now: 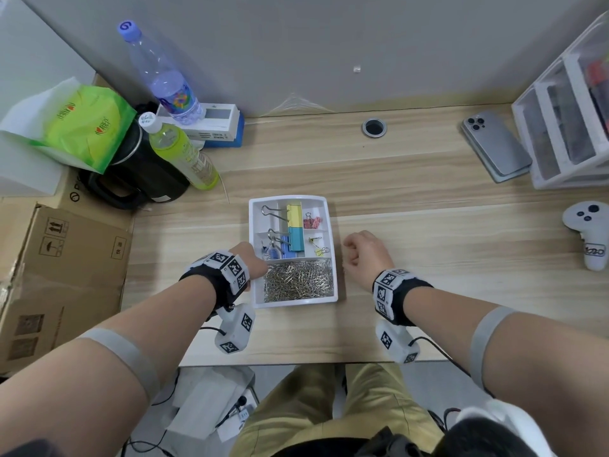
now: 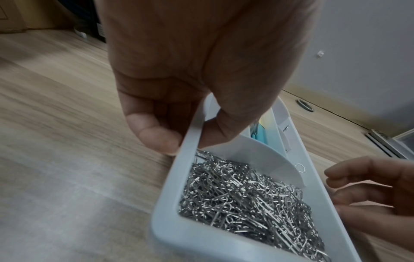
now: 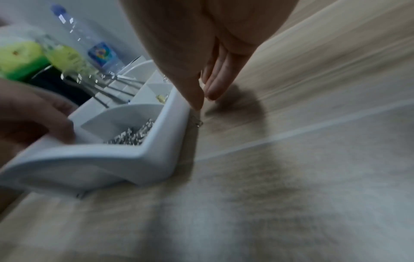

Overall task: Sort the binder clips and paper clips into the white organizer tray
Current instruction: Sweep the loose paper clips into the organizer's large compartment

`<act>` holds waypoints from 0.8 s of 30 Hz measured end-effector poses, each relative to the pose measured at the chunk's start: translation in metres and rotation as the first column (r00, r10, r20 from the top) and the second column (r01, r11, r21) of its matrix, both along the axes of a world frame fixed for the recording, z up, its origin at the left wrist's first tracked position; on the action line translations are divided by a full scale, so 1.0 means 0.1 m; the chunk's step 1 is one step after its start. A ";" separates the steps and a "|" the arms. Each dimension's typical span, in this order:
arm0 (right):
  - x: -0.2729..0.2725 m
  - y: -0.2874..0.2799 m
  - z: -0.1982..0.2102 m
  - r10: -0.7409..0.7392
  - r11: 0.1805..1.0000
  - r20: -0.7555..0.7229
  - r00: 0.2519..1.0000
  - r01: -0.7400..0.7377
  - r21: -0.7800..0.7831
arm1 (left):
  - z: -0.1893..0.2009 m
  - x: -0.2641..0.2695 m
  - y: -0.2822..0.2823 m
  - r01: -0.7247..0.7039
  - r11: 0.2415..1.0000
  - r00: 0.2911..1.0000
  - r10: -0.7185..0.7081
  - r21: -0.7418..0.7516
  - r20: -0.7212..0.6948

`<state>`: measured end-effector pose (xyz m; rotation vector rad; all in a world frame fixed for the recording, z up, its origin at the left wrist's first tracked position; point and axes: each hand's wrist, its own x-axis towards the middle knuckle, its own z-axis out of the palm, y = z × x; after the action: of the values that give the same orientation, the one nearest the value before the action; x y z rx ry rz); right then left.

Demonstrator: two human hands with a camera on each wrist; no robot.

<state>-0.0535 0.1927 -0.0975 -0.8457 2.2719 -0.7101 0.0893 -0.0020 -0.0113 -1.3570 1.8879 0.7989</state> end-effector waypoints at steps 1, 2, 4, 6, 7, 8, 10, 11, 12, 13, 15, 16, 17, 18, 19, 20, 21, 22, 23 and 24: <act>0.03 0.00 -0.02 0.006 1.000 0.025 1.000 -0.006 0.005 | 0.00 0.00 0.00 -0.006 1.000 1.000 0.006 0.005 -0.003; 0.08 -0.01 -0.04 -0.003 1.000 0.049 0.999 0.003 -0.004 | 0.00 0.00 0.00 -0.011 1.000 1.000 0.011 0.009 -0.004; 0.16 -0.05 -0.06 -0.029 0.999 0.069 0.997 0.031 -0.029 | 0.00 -0.01 0.00 -0.015 1.000 1.000 0.015 0.011 -0.002; 0.22 -0.07 -0.07 -0.033 0.999 0.064 0.997 0.034 -0.019 | -0.01 -0.01 -0.01 -0.021 1.000 1.000 0.021 0.014 0.000; 0.23 -0.09 -0.07 -0.027 0.999 0.061 0.998 0.028 -0.015 | -0.01 -0.01 -0.01 -0.022 1.000 1.000 0.022 0.016 0.000; 0.24 -0.09 -0.08 -0.017 1.000 0.062 0.998 0.018 -0.012 | -0.02 -0.01 -0.01 -0.025 1.000 1.000 0.025 0.016 -0.001; 0.22 -0.09 -0.07 0.023 1.000 0.060 0.998 -0.023 -0.005 | -0.01 -0.02 0.00 -0.024 1.000 1.000 0.024 0.017 0.000; 0.19 -0.08 -0.06 0.051 0.999 0.050 0.997 -0.052 0.005 | -0.01 -0.02 0.00 -0.023 1.000 1.000 0.023 0.019 0.000; 0.15 -0.07 -0.06 0.072 0.997 0.035 0.997 -0.073 0.016 | 0.00 -0.03 0.00 -0.021 1.000 1.000 0.021 0.021 0.001; 0.10 -0.05 -0.04 0.075 0.997 0.016 0.997 -0.075 0.016 | 0.00 -0.03 0.00 -0.018 1.000 1.000 0.018 0.021 0.003; 0.00 -0.03 0.01 0.011 1.000 0.016 1.000 -0.010 -0.020 | -0.01 -0.03 -0.01 -0.017 1.000 1.000 0.017 0.025 0.010; -0.06 -0.03 0.04 -0.054 0.997 0.061 0.997 0.057 -0.056 | -0.01 -0.03 -0.02 -0.018 0.999 1.000 0.018 0.027 0.012; -0.10 -0.05 0.07 -0.120 0.986 0.131 0.984 0.133 -0.098 | -0.01 -0.03 -0.03 -0.018 0.999 1.000 0.018 0.027 0.013; -0.13 -0.08 0.10 -0.170 0.971 0.204 0.964 0.199 -0.130 | -0.01 -0.03 -0.03 -0.017 0.999 1.000 0.017 0.028 0.014; -0.14 -0.12 0.14 -0.202 0.957 0.268 0.942 0.248 -0.152 | -0.01 -0.03 -0.03 -0.018 0.999 1.000 0.018 0.033 0.015; -0.14 -0.17 0.17 -0.209 0.949 0.320 0.924 0.271 -0.162 | -0.01 -0.03 -0.04 -0.017 0.999 1.000 0.016 0.036 0.020; -0.12 -0.21 0.20 -0.187 0.952 0.371 0.910 0.261 -0.162 | -0.01 -0.03 -0.04 -0.014 0.999 1.000 0.013 0.039 0.025; -0.09 -0.24 0.21 -0.141 0.964 0.422 0.896 0.221 -0.149 | -0.02 -0.02 -0.04 -0.011 0.999 1.000 0.010 0.043 0.027; -0.04 -0.27 0.24 -0.082 0.978 0.472 0.878 0.163 -0.133 | -0.02 -0.03 -0.04 -0.010 0.999 1.000 0.009 0.045 0.026; 0.01 -0.29 0.24 -0.032 0.987 0.503 0.863 0.106 -0.118 | -0.02 -0.03 -0.05 -0.007 0.999 1.000 0.005 0.046 0.025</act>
<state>-0.0523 0.1640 -0.0733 -0.5576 1.8023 -1.0053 0.0860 -0.0065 -0.0135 -1.3389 1.8360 0.8202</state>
